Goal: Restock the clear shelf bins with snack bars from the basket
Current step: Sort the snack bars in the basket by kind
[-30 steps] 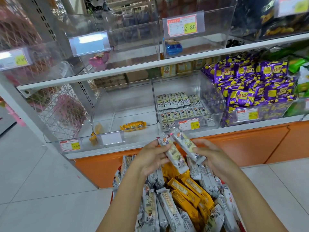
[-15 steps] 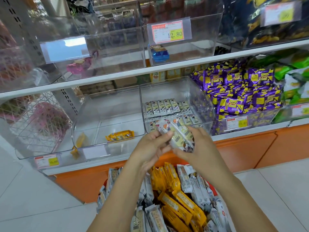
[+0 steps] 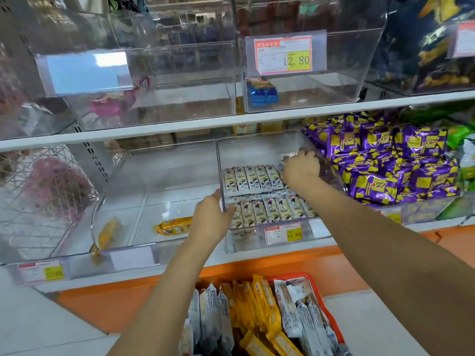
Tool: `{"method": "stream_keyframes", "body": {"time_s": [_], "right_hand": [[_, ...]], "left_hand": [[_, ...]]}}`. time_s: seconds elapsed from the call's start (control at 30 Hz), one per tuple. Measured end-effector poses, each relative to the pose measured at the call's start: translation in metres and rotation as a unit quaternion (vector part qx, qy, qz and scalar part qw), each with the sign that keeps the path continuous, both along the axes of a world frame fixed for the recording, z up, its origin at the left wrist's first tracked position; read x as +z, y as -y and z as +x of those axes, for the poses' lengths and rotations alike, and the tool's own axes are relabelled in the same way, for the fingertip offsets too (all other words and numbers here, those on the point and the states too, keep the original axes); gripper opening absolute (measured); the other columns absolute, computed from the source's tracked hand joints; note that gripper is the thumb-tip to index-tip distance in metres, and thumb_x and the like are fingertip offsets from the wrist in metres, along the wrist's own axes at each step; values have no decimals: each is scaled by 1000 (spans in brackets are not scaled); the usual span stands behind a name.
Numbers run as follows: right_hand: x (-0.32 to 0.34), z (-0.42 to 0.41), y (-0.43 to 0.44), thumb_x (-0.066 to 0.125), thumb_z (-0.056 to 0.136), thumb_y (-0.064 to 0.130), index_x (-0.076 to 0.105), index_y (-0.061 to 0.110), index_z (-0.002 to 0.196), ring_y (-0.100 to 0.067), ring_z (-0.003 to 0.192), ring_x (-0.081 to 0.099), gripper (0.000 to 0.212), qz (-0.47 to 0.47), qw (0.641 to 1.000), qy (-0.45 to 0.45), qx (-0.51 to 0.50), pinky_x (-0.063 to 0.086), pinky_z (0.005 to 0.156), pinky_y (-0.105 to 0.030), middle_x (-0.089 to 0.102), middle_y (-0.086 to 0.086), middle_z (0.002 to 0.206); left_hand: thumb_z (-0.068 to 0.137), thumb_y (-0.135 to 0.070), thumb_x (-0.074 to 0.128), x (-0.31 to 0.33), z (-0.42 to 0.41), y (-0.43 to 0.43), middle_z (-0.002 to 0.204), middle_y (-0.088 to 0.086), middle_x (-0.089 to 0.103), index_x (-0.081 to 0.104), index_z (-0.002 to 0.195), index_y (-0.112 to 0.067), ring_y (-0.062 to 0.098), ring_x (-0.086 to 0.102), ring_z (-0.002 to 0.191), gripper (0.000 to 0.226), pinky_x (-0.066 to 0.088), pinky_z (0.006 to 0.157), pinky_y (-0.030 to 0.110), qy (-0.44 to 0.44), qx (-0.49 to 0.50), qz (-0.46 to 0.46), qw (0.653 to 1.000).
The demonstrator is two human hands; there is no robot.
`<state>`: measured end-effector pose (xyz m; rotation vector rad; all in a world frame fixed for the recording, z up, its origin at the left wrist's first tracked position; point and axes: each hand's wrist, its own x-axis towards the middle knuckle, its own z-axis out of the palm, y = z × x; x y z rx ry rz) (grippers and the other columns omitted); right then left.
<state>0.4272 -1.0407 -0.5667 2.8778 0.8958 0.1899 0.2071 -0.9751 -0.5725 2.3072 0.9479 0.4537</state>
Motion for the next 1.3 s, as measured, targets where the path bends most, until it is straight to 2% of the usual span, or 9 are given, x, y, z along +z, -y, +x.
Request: {"method": "stream_keyframes", "body": {"time_s": [0.23, 0.43, 0.53, 0.63, 0.8, 0.93, 1.07, 1.17, 1.3], "right_hand": [[-50, 33, -21, 32, 97, 28, 42, 16, 137, -39, 124, 38, 43, 43, 993, -107, 27, 36, 98, -45, 39, -21, 140], [-62, 37, -20, 16, 101, 40, 12, 22, 153, -34, 146, -11, 55, 104, 961, -251, 41, 5, 118, -55, -2, -15, 160], [-39, 17, -7, 26, 103, 33, 29, 12, 149, -31, 146, 13, 50, 153, 953, -247, 81, 18, 118, -43, 20, -18, 156], [-7, -22, 21, 41, 98, 20, 67, 0, 100, -31, 99, 62, 33, 219, 945, -197, 144, 48, 82, -30, 67, -21, 105], [19, -95, 94, 57, 93, 32, 62, -2, 67, -17, 55, 53, 43, 179, 929, -259, 193, 44, 54, -24, 59, -12, 60], [-29, -121, 130, 68, 85, 36, 64, 1, 104, -20, 80, 62, 40, -69, 921, -327, 201, 50, 69, -28, 67, -15, 104], [-109, -130, 136, 84, 70, 25, 17, 24, 152, -34, 140, 26, 106, -98, 907, -367, 184, 40, 106, -42, 12, -9, 157], [-138, -131, 136, 86, 67, 22, -3, 33, 152, -38, 146, -1, 124, -114, 903, -378, 170, 28, 114, -49, -21, -6, 157], [-142, -137, 136, 83, 71, 25, -5, 40, 151, -39, 145, -9, 120, -145, 897, -381, 172, 23, 114, -54, -20, -4, 158]], "left_hand": [[94, -17, 54, -14, 0, -6, 119, 4, 65, 44, 140, -16, 20, 62, 99, 47, 48, 77, 24, 41, -20, -24, 999], [94, -19, 54, -12, 1, -6, 113, 8, 66, 49, 132, -13, 22, 61, 91, 39, 46, 69, 25, 33, -24, -15, 999], [94, -22, 56, -9, -5, 0, 119, 8, 65, 49, 132, -14, 22, 59, 110, 40, 46, 82, 26, 30, -29, -27, 999], [93, -23, 57, -2, -23, 12, 119, 3, 66, 53, 132, -15, 14, 58, 115, 39, 46, 88, 23, 74, -21, -26, 997], [94, -24, 56, -3, -60, 40, 78, -10, 67, 67, 92, -20, -3, 58, 69, 11, 39, 57, 5, 134, -13, 11, 991], [94, -25, 54, -30, -68, 59, 82, -8, 64, 63, 89, -21, 7, 62, 79, 10, 48, 70, 17, -3, -59, -7, 998], [97, -29, 49, -70, -71, 78, 132, 3, 56, 52, 131, -17, 20, 54, 117, 36, 46, 92, 27, -191, -143, -18, 971], [99, -26, 46, -92, -76, 94, 138, 12, 50, 42, 140, -12, 26, 50, 123, 44, 43, 98, 31, -268, -192, -44, 943], [101, -22, 41, -109, -82, 106, 142, 18, 44, 34, 145, -8, 31, 48, 124, 47, 42, 102, 39, -299, -219, -77, 926]]}}
